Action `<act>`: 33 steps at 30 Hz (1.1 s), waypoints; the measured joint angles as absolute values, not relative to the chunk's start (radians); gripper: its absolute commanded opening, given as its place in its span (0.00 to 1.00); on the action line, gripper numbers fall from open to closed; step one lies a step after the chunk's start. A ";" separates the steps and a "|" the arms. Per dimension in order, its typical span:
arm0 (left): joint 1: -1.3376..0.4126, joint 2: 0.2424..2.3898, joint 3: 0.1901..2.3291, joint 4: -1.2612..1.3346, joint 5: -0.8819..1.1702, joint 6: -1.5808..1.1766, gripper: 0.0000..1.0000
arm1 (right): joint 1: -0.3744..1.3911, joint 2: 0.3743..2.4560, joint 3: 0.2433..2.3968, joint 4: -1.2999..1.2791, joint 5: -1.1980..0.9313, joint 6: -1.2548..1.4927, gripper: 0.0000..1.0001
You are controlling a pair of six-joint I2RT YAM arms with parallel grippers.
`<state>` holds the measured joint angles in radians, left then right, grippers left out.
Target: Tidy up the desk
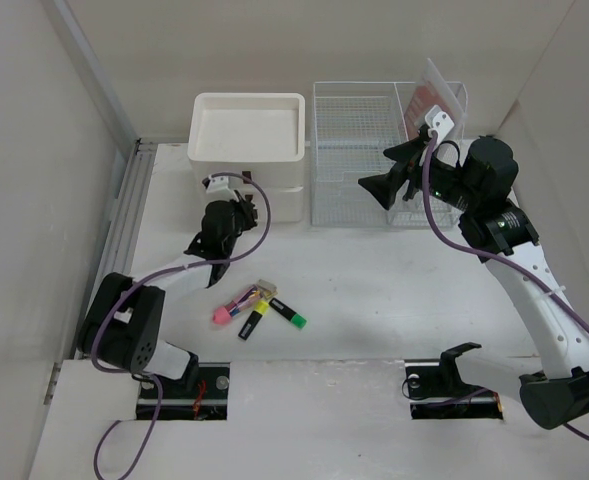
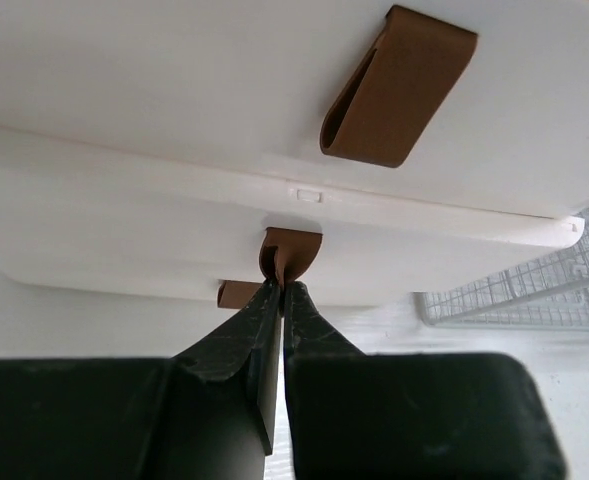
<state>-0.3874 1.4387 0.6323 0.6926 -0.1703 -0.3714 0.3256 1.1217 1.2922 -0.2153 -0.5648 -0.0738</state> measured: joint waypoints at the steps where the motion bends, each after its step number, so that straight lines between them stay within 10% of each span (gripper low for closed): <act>1: -0.387 1.429 0.624 0.692 -0.171 -0.372 0.00 | 0.326 1.122 1.292 -0.216 -0.566 -0.074 0.92; 24: -0.418 1.212 0.419 0.720 -0.192 -0.436 0.00 | 0.326 1.122 1.292 -0.215 -0.574 -0.073 0.92; 33: -0.420 1.191 0.390 0.707 -0.203 -0.447 0.70 | 0.326 1.122 1.292 -0.215 -0.577 -0.073 0.92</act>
<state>-0.4202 1.1908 0.3901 0.7067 -0.2031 -0.4465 0.3256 1.1217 1.2922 -0.2153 -0.5770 -0.0734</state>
